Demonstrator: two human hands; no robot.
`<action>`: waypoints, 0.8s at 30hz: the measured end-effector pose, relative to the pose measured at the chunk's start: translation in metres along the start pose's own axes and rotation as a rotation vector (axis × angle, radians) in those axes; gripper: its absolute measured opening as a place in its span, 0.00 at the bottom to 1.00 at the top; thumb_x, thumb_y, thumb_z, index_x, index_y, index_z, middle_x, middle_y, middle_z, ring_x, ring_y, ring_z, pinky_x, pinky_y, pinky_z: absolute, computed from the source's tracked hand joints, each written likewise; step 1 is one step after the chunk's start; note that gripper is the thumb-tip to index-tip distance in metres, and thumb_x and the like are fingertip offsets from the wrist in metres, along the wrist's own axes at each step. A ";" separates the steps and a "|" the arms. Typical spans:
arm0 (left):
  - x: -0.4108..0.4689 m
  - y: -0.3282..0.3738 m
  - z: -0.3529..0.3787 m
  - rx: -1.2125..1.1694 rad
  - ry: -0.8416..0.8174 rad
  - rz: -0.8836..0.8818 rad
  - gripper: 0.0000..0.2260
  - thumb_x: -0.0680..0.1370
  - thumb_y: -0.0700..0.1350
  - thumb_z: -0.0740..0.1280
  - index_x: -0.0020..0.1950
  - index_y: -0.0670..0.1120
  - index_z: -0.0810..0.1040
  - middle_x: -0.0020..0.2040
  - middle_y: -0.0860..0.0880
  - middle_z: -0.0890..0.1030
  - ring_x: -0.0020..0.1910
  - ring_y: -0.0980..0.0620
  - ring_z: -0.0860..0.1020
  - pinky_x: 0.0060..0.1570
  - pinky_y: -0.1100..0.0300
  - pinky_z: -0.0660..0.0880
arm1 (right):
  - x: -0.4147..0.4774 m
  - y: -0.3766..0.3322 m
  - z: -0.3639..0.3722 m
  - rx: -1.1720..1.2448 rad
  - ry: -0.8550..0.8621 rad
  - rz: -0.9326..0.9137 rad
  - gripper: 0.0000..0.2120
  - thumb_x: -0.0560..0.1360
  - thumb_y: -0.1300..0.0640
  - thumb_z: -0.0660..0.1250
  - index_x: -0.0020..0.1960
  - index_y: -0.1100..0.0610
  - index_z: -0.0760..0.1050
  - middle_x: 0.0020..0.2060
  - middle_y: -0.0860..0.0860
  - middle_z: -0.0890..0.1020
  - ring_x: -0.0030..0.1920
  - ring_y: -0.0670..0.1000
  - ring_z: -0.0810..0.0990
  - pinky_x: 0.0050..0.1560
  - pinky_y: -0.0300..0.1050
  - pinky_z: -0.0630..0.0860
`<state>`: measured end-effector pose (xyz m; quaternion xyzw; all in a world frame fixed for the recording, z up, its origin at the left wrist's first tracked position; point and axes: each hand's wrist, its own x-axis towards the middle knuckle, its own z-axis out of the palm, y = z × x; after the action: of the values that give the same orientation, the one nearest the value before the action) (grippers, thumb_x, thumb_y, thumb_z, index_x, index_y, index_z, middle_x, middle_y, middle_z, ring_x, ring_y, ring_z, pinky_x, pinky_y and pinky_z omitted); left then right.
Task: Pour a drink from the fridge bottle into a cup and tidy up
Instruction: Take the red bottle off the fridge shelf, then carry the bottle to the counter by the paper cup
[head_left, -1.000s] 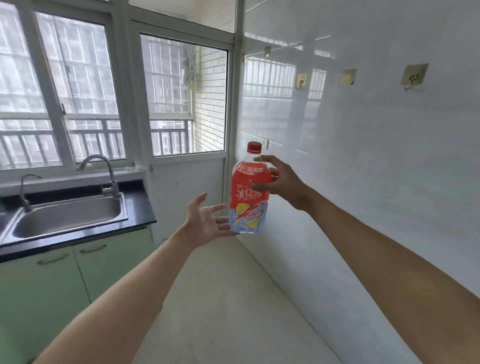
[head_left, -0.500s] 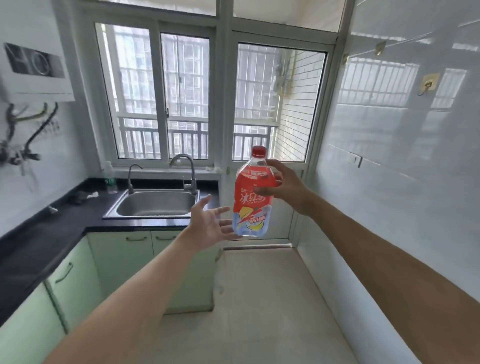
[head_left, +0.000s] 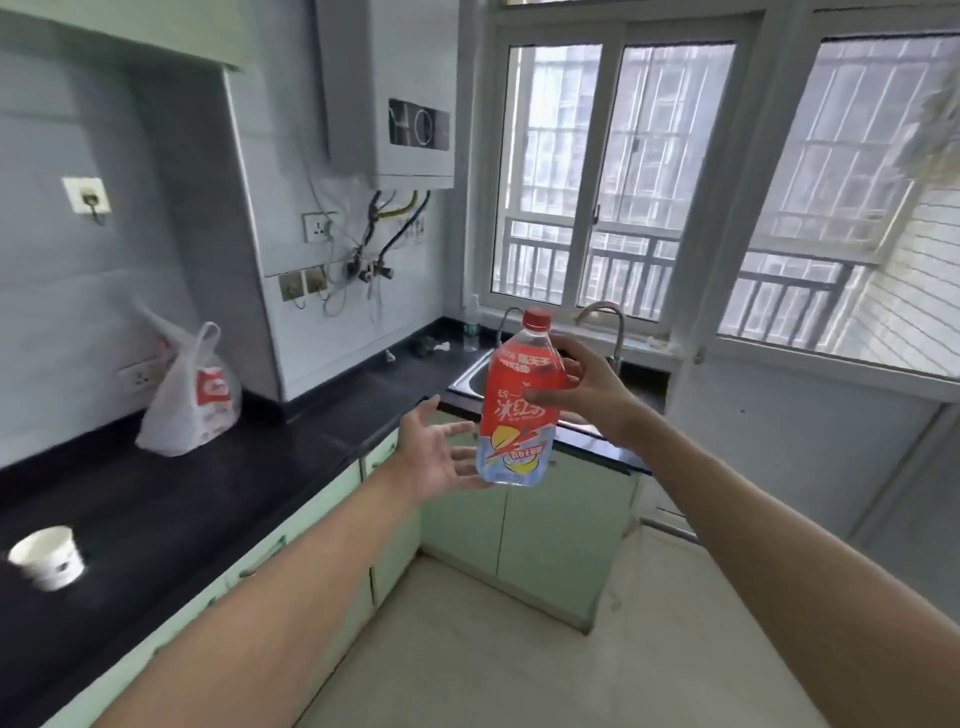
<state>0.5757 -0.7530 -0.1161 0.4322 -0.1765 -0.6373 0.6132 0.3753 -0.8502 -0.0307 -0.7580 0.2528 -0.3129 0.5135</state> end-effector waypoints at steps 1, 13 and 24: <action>-0.004 0.006 -0.016 -0.013 0.029 0.013 0.32 0.77 0.62 0.58 0.71 0.39 0.67 0.67 0.29 0.73 0.61 0.30 0.77 0.60 0.33 0.73 | 0.010 0.001 0.015 0.008 -0.034 -0.002 0.30 0.67 0.69 0.76 0.63 0.49 0.73 0.54 0.56 0.82 0.53 0.55 0.83 0.53 0.55 0.82; -0.062 0.073 -0.164 -0.102 0.246 0.155 0.34 0.77 0.65 0.56 0.70 0.39 0.68 0.67 0.28 0.74 0.66 0.29 0.74 0.64 0.31 0.68 | 0.103 -0.019 0.174 0.012 -0.330 -0.055 0.35 0.67 0.65 0.78 0.69 0.53 0.69 0.55 0.54 0.82 0.51 0.51 0.85 0.44 0.44 0.82; -0.094 0.117 -0.269 -0.202 0.342 0.192 0.34 0.77 0.65 0.59 0.70 0.39 0.69 0.64 0.30 0.75 0.62 0.29 0.75 0.63 0.29 0.69 | 0.158 -0.030 0.296 0.012 -0.457 -0.074 0.34 0.68 0.68 0.76 0.69 0.54 0.68 0.55 0.56 0.81 0.51 0.51 0.84 0.45 0.41 0.82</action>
<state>0.8440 -0.6047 -0.1486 0.4513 -0.0455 -0.5078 0.7324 0.7014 -0.7681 -0.0505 -0.8148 0.1000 -0.1534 0.5501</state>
